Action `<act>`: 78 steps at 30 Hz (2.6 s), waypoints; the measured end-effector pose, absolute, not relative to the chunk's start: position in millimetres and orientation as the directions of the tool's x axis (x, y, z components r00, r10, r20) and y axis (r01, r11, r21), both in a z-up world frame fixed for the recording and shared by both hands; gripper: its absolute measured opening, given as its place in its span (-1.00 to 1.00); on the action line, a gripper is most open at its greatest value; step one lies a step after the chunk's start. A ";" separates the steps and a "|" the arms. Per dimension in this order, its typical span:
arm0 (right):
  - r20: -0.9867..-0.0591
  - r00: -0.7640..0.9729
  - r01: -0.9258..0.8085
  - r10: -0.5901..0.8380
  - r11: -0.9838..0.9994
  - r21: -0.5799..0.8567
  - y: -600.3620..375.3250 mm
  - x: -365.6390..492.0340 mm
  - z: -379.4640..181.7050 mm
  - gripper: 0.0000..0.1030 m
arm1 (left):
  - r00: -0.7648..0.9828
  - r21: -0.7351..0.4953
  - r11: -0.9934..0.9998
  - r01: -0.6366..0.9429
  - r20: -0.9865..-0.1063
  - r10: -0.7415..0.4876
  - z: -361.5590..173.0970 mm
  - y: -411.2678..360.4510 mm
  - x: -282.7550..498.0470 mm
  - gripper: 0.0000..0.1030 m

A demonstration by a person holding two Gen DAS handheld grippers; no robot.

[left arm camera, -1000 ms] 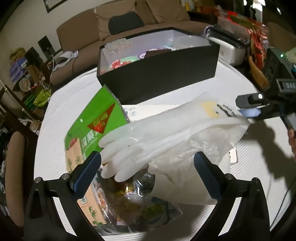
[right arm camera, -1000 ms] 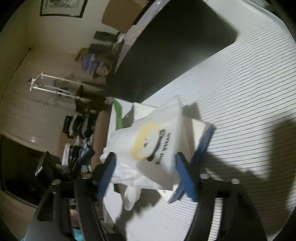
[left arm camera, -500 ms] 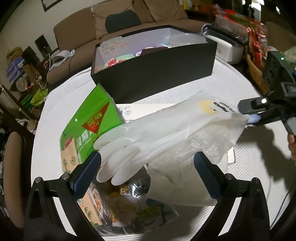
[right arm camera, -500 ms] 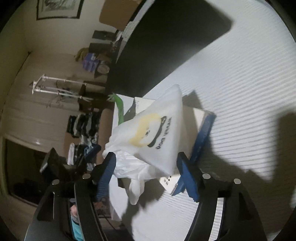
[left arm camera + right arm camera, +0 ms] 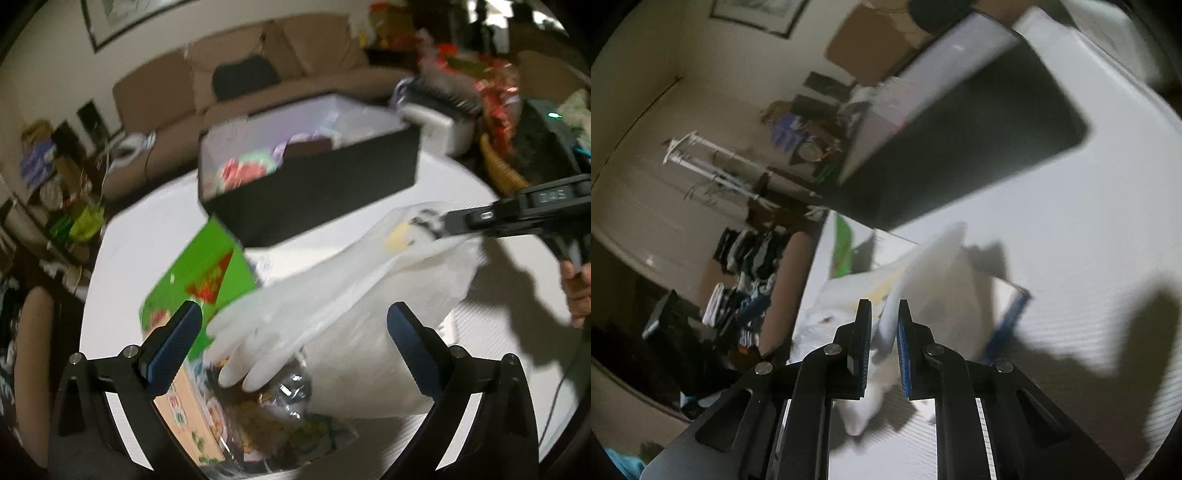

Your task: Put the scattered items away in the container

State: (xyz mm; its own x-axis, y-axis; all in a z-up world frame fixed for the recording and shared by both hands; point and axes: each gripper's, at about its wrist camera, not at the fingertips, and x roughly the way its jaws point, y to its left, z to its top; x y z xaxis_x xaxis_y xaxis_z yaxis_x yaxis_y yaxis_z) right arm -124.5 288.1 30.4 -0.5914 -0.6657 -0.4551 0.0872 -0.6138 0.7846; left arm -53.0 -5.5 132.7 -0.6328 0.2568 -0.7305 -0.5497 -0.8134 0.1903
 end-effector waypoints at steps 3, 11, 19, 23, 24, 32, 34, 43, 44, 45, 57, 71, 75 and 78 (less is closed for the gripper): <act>-0.419 -0.588 0.130 -0.692 -0.592 0.796 278.9 -124.4 43.2 -0.76 | -0.630 0.186 -0.765 -0.616 -0.700 0.337 145.0 -0.4 -39.2 0.96; -0.355 -0.574 0.198 -0.738 -0.545 0.815 253.7 -125.8 66.2 -0.76 | -0.640 0.257 -0.681 -0.686 -0.659 0.395 127.2 40.8 -29.1 0.97; -0.329 -0.537 0.258 -0.777 -0.523 0.812 235.9 -122.1 79.8 -0.71 | -0.535 0.025 -0.758 -0.652 -0.723 0.437 110.3 37.7 -73.4 -0.76; -0.312 -0.549 0.269 -0.776 -0.517 0.812 246.6 -119.3 89.4 -0.65 | -0.523 -0.063 -0.772 -0.632 -0.700 0.486 121.0 31.0 -83.0 -0.91; -0.313 -0.565 0.267 -0.764 -0.528 0.806 253.3 -117.2 94.0 -0.41 | -0.518 -0.110 -0.778 -0.618 -0.687 0.509 128.4 28.0 -86.4 -0.92; -0.466 -0.700 0.218 -0.540 -0.784 0.581 288.6 -88.4 131.3 0.38 | -0.476 -0.377 -0.740 -0.557 -0.585 0.657 220.4 3.2 -115.5 -0.94; -0.462 -0.680 0.240 -0.570 -0.768 0.594 284.5 -83.7 128.6 0.38 | -0.464 -0.428 -0.725 -0.540 -0.567 0.680 242.8 0.7 -121.5 -0.94; -0.460 -0.687 0.251 -0.562 -0.778 0.576 291.4 -68.0 130.3 0.42 | -0.609 -0.223 -0.876 -0.427 -0.645 0.461 303.2 0.9 -185.5 -0.94; -0.464 -0.687 0.248 -0.559 -0.781 0.573 291.7 -69.8 133.6 0.42 | -0.640 -0.163 -0.895 -0.415 -0.647 0.415 309.7 3.6 -194.4 -0.94; -0.476 -0.686 0.245 -0.550 -0.790 0.562 292.6 -72.2 134.3 0.42 | -0.665 -0.107 -0.907 -0.408 -0.646 0.375 315.6 7.3 -205.6 -0.94; -0.503 -0.732 0.259 -0.459 -0.871 0.417 335.2 -129.2 187.5 0.43 | -0.751 0.294 -0.851 -0.435 -0.640 0.163 253.1 118.6 -319.5 -0.93; -0.517 -0.704 0.255 -0.487 -0.853 0.456 346.4 -151.3 138.1 0.47 | -0.843 0.720 -0.569 -0.397 -0.532 -0.084 116.3 217.4 -381.0 -0.80; -0.526 -0.687 0.252 -0.501 -0.844 0.474 347.6 -150.4 128.9 0.47 | -0.745 0.661 -0.551 -0.509 -0.659 -0.101 48.9 262.2 -379.4 -0.27; -0.527 -0.688 0.247 -0.499 -0.844 0.476 350.1 -148.6 128.2 0.47 | -0.692 0.523 -0.661 -0.537 -0.722 -0.010 56.3 268.1 -381.3 -0.11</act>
